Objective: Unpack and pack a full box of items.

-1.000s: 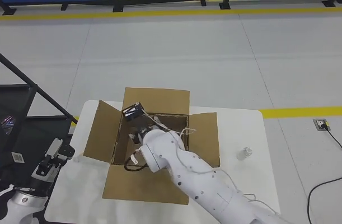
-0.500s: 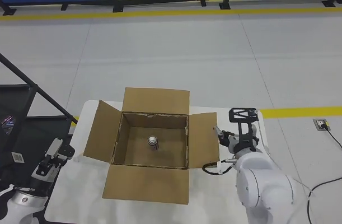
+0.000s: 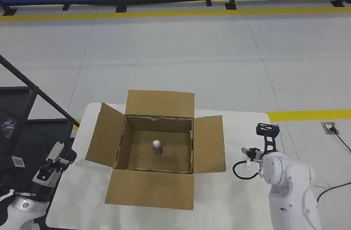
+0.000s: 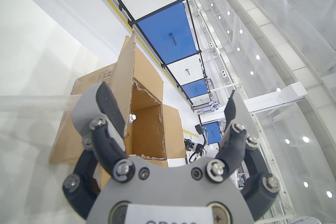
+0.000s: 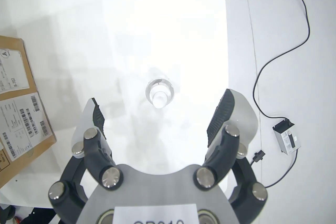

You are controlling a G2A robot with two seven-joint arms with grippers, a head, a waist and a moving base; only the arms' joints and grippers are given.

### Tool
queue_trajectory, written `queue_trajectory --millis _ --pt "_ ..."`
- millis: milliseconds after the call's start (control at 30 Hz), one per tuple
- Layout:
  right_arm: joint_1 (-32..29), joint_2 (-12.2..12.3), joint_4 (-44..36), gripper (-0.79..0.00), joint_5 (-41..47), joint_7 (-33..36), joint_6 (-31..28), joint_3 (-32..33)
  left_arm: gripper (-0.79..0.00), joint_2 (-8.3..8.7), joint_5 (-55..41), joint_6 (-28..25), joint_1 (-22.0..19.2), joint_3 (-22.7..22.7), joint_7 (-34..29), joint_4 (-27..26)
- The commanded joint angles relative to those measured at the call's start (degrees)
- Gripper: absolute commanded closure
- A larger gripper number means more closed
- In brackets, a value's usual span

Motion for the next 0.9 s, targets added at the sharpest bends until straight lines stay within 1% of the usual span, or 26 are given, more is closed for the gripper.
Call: queue_trajectory --millis 0,33,67,100,167,233,267,300,367,500,600,700,867 --pt "0.73 0.06 1.73 -0.76 0.61 -0.56 -0.18 0.03 -0.785 0.0 0.0 0.0 0.0 0.0 0.0 0.0" --pt "1.19 0.1 2.87 -0.693 0.66 -0.71 -0.32 -0.03 -0.785 0.0 0.0 0.0 0.0 0.0 0.0 0.0" --pt "1.73 0.14 4.1 -0.582 0.64 -0.56 -0.1 0.02 -0.785 0.0 0.0 0.0 0.0 0.0 0.0 0.0" --pt "2.48 0.18 5.42 -0.391 0.16 -0.12 0.85 0.2 -0.785 0.0 0.0 0.0 0.0 0.0 0.0 0.0" --pt "3.97 0.21 7.79 -0.308 0.81 1.02 0.78 0.05 -0.785 0.0 0.0 0.0 0.0 0.0 0.0 0.0" --pt "5.38 0.33 9.92 -0.262 0.54 2.24 0.44 -0.03 -0.785 0.0 0.0 0.0 0.0 0.0 0.0 0.0" --pt "6.0 0.37 10.79 -0.203 0.71 2.72 0.34 -0.02 -0.785 0.0 0.0 0.0 0.0 0.0 0.0 0.0" --pt "6.54 0.42 11.39 -0.169 0.46 2.8 0.44 -0.06 -0.785 0.0 0.0 0.0 0.0 0.0 0.0 0.0" --pt "7.1 0.47 11.99 0.0 0.67 2.82 0.52 -0.28 -0.785 0.0 0.0 0.0 0.0 0.0 0.0 0.0" --pt "7.47 0.62 10.88 0.0 0.16 3.3 1.11 -0.37 -0.785 0.0 0.0 0.0 0.0 0.0 0.0 0.0" --pt "6.91 0.68 7.59 0.0 -0.17 3.81 2.6 -0.24 -0.785 0.0 0.0 0.0 0.0 0.0 0.0 0.0" --pt "5.96 0.73 2.48 0.0 -1.15 4.58 3.34 -0.74 -0.785 0.0 0.0 0.0 0.0 0.0 0.0 0.0" --pt "4.31 0.48 -9.5 0.0 0.69 4.55 4.7 -2.67 -0.785 0.0 0.0 0.0 0.0 0.0 0.0 0.0"
